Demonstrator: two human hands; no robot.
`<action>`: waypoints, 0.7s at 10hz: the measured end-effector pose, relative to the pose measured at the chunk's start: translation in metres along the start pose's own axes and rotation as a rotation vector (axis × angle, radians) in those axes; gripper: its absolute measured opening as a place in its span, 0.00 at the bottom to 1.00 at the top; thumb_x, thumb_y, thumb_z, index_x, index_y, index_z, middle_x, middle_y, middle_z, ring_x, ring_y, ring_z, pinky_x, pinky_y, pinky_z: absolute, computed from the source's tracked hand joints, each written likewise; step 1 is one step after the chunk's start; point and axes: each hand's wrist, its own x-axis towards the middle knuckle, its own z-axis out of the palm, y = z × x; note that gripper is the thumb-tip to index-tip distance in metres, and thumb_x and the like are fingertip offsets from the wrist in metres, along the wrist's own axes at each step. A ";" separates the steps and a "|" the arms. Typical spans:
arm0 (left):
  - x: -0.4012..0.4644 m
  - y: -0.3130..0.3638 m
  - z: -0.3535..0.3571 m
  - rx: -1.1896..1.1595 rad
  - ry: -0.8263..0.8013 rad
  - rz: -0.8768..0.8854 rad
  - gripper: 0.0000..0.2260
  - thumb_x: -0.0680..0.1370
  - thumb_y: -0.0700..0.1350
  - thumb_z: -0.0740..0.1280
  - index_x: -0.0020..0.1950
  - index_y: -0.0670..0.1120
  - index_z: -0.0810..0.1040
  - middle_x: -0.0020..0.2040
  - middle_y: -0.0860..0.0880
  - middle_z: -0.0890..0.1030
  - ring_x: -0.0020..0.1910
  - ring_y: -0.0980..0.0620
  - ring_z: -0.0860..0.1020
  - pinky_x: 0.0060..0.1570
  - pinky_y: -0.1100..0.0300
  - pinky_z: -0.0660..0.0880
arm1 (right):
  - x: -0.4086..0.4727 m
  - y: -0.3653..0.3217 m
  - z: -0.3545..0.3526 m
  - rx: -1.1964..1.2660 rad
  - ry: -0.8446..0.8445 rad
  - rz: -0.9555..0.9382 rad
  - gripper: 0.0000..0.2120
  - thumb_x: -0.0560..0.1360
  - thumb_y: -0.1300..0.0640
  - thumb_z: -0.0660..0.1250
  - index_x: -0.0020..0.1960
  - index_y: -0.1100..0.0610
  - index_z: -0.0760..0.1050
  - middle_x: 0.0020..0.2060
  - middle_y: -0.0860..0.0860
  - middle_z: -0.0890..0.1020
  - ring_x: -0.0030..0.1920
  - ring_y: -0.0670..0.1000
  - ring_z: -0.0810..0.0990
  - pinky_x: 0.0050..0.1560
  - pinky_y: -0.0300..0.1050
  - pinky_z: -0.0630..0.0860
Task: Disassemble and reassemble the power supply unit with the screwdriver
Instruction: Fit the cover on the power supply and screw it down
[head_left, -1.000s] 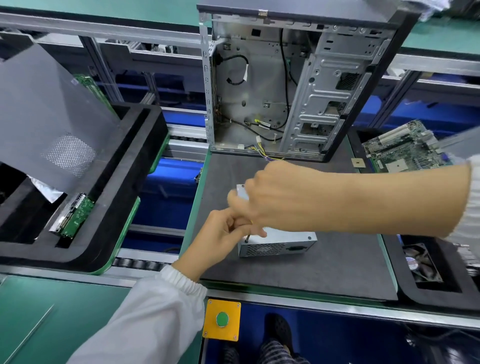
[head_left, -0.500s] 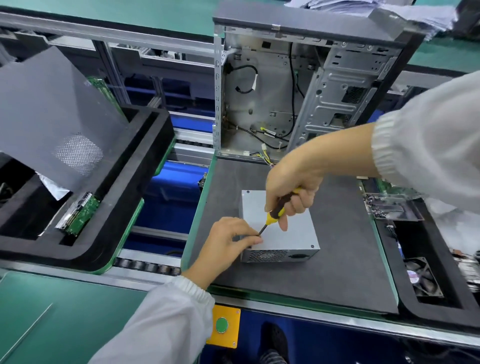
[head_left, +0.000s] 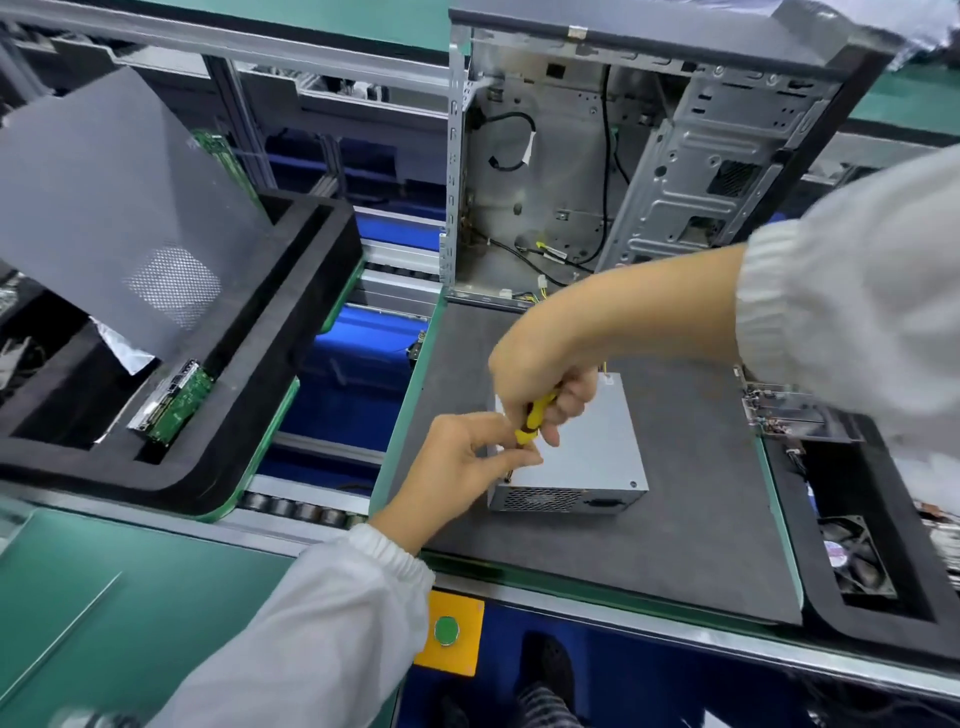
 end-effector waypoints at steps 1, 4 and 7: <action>0.005 0.003 -0.005 -0.042 -0.043 -0.090 0.02 0.73 0.37 0.74 0.41 0.41 0.86 0.38 0.47 0.85 0.40 0.42 0.81 0.46 0.48 0.77 | -0.014 0.016 0.006 -0.877 0.378 -0.303 0.12 0.79 0.50 0.60 0.50 0.59 0.73 0.36 0.51 0.78 0.30 0.49 0.73 0.23 0.39 0.61; 0.010 0.002 -0.003 -0.075 -0.210 -0.091 0.03 0.76 0.40 0.72 0.46 0.48 0.85 0.42 0.48 0.86 0.45 0.55 0.82 0.50 0.64 0.76 | 0.000 0.034 0.001 -0.133 -0.015 -0.100 0.14 0.80 0.58 0.56 0.37 0.59 0.72 0.27 0.50 0.67 0.19 0.46 0.62 0.20 0.35 0.57; 0.004 -0.002 -0.008 -0.100 -0.177 -0.103 0.07 0.79 0.36 0.67 0.49 0.40 0.85 0.45 0.49 0.87 0.49 0.54 0.84 0.53 0.54 0.79 | -0.012 0.046 0.006 -0.911 0.502 -0.553 0.12 0.76 0.56 0.66 0.54 0.52 0.64 0.49 0.48 0.63 0.38 0.50 0.72 0.32 0.41 0.62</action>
